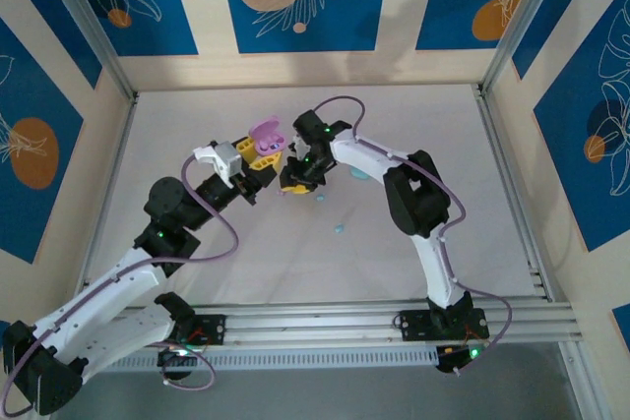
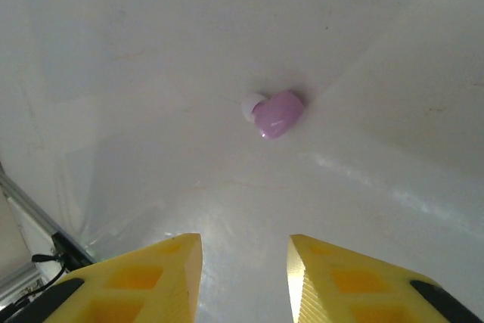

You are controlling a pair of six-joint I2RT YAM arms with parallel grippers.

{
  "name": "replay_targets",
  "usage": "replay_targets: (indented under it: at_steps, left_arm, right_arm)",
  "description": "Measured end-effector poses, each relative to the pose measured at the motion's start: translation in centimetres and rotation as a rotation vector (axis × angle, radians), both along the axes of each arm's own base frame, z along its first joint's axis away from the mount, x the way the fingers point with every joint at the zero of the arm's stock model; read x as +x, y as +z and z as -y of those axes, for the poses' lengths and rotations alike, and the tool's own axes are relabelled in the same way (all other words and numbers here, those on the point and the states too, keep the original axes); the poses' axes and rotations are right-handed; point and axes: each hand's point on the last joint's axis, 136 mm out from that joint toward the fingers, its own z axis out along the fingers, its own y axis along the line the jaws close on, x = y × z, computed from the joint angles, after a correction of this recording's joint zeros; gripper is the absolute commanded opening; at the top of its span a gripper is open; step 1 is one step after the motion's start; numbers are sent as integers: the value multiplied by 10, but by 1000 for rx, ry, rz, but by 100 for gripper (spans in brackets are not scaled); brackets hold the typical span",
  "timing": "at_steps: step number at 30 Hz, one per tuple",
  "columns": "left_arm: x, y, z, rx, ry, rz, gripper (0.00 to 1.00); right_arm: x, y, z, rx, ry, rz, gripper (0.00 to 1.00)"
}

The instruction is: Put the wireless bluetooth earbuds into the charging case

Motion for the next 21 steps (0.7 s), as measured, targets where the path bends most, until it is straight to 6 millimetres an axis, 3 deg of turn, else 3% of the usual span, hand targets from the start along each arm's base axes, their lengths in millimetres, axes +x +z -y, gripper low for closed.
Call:
replay_targets:
  at_steps: [8,21]
  left_arm:
    - [-2,0,-1,10,3,4,33]
    - [-2,-2,-2,23,7,9,33]
  right_arm:
    - [5,-19,-3,-32,-41,-34,34]
    - [20,-27,-16,-33,-63,-26,34]
